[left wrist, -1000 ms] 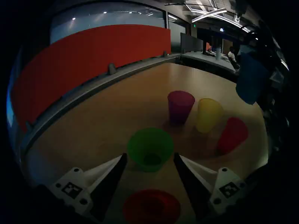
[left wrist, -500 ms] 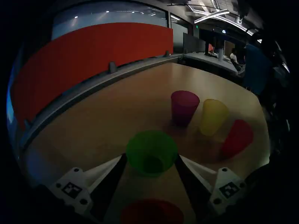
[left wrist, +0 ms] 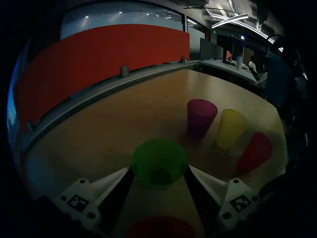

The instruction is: Pour water

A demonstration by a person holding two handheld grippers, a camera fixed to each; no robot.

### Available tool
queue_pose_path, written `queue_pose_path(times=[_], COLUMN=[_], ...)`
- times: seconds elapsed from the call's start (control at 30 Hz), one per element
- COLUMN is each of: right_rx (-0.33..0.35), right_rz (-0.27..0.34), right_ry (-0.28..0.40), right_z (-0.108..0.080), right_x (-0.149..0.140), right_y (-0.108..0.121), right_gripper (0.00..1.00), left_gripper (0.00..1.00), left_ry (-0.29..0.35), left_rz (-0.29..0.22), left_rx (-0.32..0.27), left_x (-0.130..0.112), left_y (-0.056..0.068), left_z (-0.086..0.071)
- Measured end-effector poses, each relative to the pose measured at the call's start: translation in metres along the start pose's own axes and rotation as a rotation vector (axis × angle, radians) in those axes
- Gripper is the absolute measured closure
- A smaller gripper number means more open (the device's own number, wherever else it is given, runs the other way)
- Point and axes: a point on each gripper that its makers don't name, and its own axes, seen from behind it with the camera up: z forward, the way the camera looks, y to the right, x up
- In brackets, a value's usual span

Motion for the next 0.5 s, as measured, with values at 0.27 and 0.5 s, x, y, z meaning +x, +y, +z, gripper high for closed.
queue_pose_path(times=[0.27, 0.5], right_rx=[-0.007, -0.012], right_rz=[0.004, 0.005], right_ry=[0.002, 0.01], right_z=[-0.001, -0.003], right_x=[0.0, 0.002], right_y=[0.002, 0.002], right_gripper=[0.08, 0.08], left_gripper=[0.15, 0.15], left_ry=[0.028, 0.069], left_rz=[-0.027, -0.031], left_rx=[-0.011, -0.003], left_x=[0.006, 0.017], left_y=[0.003, 0.005], left_z=[-0.007, -0.025])
